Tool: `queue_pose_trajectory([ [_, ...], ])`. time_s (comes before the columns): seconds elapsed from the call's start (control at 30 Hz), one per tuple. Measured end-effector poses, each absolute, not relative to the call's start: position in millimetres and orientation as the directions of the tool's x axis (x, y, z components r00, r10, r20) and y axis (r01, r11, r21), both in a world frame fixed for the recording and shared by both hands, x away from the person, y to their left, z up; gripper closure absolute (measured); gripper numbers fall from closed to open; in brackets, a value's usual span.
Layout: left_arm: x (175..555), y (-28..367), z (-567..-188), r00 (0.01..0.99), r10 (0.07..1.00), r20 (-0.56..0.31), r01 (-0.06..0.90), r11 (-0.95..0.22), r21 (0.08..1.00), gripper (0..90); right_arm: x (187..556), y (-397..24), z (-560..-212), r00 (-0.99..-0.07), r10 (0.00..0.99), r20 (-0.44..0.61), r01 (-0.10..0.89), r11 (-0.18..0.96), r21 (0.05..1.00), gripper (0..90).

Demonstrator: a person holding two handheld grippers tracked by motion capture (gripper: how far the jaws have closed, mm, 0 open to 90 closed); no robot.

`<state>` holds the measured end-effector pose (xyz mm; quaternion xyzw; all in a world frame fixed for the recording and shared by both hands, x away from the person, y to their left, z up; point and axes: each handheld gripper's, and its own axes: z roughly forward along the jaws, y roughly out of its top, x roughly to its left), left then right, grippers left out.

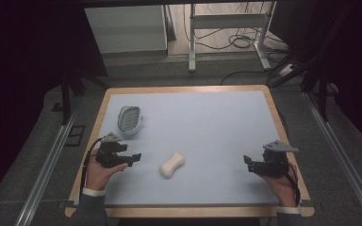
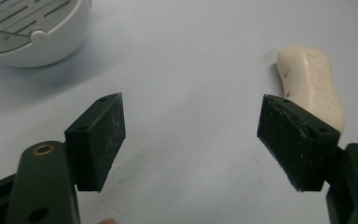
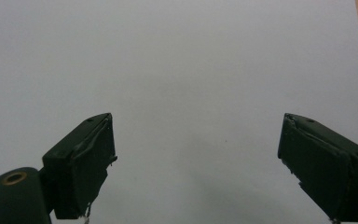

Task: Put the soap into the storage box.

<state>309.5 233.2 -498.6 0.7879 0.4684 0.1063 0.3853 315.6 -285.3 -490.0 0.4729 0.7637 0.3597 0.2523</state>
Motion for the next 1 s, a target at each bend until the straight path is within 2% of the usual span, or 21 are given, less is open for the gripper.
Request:
queue_pose_trajectory([
  [0.23,309.0,232.7,-499.4,0.547,0.815,-0.193,0.653,-0.271,0.707,23.5,314.5,-289.3,-487.8,-0.429,0.902,-0.045,0.506,0.281,0.816,10.9],
  [0.57,307.0,232.8,-497.1,0.547,0.817,-0.180,0.649,-0.279,0.708,24.1,311.8,-295.4,-487.0,-0.419,0.907,-0.036,0.507,0.266,0.820,11.1],
  [1.0,303.7,233.5,-494.9,0.478,0.866,-0.145,0.681,-0.261,0.685,24.1,315.3,-295.9,-496.5,-0.463,0.886,-0.029,0.504,0.290,0.813,11.7],
])
